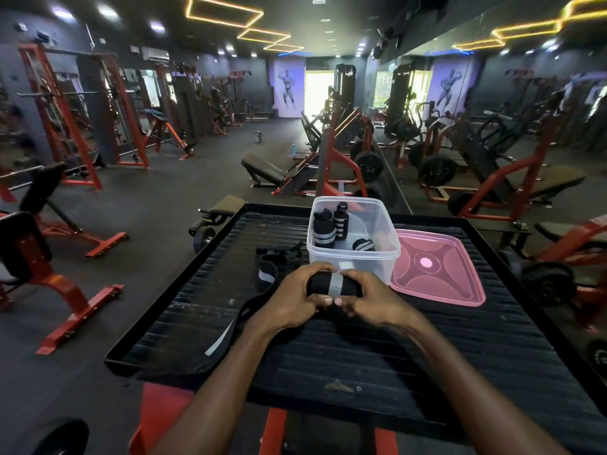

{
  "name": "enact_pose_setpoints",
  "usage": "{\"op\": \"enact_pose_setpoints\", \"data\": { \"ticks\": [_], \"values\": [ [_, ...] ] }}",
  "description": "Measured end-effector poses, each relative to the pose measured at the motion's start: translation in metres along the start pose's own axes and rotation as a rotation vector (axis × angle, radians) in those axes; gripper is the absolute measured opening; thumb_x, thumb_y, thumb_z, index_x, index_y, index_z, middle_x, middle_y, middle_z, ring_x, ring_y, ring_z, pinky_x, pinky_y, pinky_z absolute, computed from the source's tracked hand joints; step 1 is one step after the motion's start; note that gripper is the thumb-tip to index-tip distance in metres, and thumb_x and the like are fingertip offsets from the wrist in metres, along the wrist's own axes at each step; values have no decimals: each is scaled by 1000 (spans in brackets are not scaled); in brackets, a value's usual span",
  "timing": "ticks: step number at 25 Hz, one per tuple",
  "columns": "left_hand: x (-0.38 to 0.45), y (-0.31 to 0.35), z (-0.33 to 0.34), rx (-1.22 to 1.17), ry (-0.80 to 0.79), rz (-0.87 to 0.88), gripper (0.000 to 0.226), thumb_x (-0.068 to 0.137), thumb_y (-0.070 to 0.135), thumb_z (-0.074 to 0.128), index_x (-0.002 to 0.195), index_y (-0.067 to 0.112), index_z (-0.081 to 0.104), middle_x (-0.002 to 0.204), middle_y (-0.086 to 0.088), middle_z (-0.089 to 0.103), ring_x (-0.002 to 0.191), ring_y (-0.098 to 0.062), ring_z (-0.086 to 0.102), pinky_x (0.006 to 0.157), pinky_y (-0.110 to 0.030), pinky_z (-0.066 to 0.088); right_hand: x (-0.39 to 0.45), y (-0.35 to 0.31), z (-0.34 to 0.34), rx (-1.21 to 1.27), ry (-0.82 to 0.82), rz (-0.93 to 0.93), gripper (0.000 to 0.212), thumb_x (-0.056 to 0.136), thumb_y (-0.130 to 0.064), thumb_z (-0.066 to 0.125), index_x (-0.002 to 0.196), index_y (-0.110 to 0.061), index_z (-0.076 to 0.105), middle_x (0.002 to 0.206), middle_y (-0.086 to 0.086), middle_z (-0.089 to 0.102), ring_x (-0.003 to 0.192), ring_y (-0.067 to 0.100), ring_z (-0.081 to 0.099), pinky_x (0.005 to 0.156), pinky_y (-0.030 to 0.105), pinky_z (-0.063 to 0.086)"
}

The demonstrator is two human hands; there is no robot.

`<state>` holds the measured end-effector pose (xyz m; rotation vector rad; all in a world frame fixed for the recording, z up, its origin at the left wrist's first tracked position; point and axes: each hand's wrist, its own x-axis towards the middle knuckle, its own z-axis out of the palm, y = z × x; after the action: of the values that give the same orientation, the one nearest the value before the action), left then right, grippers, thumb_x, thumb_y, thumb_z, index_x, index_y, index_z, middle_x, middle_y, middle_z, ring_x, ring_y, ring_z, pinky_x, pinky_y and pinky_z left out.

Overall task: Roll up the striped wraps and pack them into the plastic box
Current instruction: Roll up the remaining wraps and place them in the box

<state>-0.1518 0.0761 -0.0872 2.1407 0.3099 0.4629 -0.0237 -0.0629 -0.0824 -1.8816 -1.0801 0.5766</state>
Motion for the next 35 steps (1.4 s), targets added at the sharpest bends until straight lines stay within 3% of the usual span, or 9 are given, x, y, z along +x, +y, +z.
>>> {"op": "enact_pose_setpoints", "data": {
  "ticks": [3,8,11,15,19,25,30,32,35],
  "values": [
    [3,8,-8,256,109,-28,46,87,11,75,128,21,61,119,-3,57,103,-13,58,88,-20,45,-2,2,1,-149,130,44,52,76,-28,78,125,-22,63,112,-3,71,99,15,67,96,37,53],
    [13,11,-47,412,445,-86,20,92,18,68,112,18,68,115,-7,60,104,-23,59,94,-35,50,-13,1,0,-444,156,12,48,78,-28,79,121,-17,62,116,3,60,108,19,56,86,21,39],
    [17,-8,-70,452,361,-318,27,89,31,70,114,20,64,123,-14,59,115,-33,58,103,-42,47,-20,0,7,-651,205,13,44,82,-33,73,119,-16,57,118,10,55,113,30,53,94,32,43],
    [6,-22,-83,379,188,-487,49,92,43,68,128,13,53,126,-11,61,113,-30,60,90,-31,45,-26,-16,18,-1049,343,-47,44,85,-40,65,121,-17,56,118,9,59,109,32,51,89,42,45],
    [-7,-21,-82,388,59,-557,38,95,45,62,119,17,53,127,-9,61,109,-26,58,83,-27,39,-15,-44,46,-570,321,-165,29,88,-39,65,110,-20,66,103,2,68,101,22,60,89,37,50],
    [-16,-20,-80,330,-71,-437,30,96,33,59,122,19,64,120,-6,70,105,-22,67,88,-34,53,14,-61,86,137,43,194,39,91,-55,58,107,-19,61,100,3,68,86,21,68,65,38,62],
    [-26,-15,-81,91,-130,-430,29,103,28,54,131,28,60,116,-6,71,89,-16,66,70,-29,55,25,-68,86,144,121,200,5,92,-18,58,94,-17,63,93,8,69,79,24,71,55,41,62],
    [-28,-11,-87,-89,-118,-521,24,105,29,52,126,23,61,105,-10,69,68,-14,62,50,-25,50,26,-67,85,130,148,183,16,89,-7,51,93,-15,64,90,11,70,73,27,72,53,44,61],
    [-30,-8,-99,-216,-64,-578,24,105,30,53,119,12,60,101,-11,63,69,-21,63,48,-31,53,22,-68,85,178,154,154,28,88,-2,45,103,-19,63,95,9,68,74,28,72,49,42,60]
  ]
}}
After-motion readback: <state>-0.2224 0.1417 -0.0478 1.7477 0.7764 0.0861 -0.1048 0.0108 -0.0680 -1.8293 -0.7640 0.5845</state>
